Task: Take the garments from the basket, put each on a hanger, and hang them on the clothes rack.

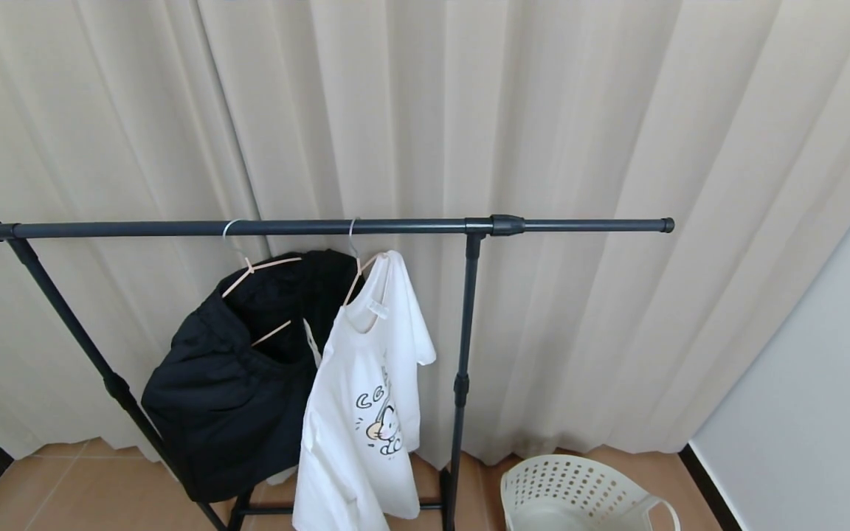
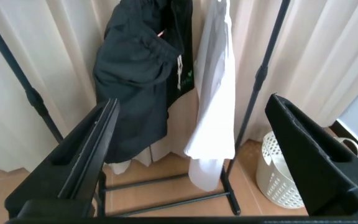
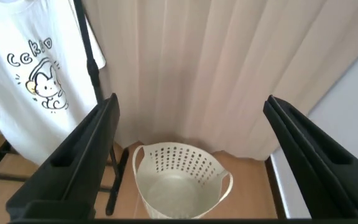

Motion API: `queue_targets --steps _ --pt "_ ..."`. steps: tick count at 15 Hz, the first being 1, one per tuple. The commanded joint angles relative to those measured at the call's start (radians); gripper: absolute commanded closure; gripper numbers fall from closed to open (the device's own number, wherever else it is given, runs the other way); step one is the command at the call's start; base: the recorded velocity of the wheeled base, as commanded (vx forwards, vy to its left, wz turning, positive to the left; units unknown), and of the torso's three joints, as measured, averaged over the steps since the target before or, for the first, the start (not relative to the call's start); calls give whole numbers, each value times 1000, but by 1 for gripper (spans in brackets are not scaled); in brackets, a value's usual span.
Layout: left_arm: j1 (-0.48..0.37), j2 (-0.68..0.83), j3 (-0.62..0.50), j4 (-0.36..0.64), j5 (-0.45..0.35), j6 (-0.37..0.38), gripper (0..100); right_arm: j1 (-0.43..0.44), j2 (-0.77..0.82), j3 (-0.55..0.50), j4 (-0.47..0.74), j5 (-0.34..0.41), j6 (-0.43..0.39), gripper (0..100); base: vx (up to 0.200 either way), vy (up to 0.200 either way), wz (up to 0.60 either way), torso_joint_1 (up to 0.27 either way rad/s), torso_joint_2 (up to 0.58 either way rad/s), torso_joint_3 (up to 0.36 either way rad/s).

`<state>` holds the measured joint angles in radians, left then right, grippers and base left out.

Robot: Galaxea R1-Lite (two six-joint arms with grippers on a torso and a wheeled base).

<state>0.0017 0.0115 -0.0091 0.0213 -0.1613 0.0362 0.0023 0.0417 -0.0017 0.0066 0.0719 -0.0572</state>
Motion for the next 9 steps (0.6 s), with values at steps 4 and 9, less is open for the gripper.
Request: queue_targets --steps 4,9 --pt "1 -10 0 0 0 -1 0 -8 -42 -1 0 43 43 0 0 0 0 0 0 0" --pt "1 -10 0 0 2 -1 0 -8 -42 -1 1 42 39 0 0 0 0 0 0 0"
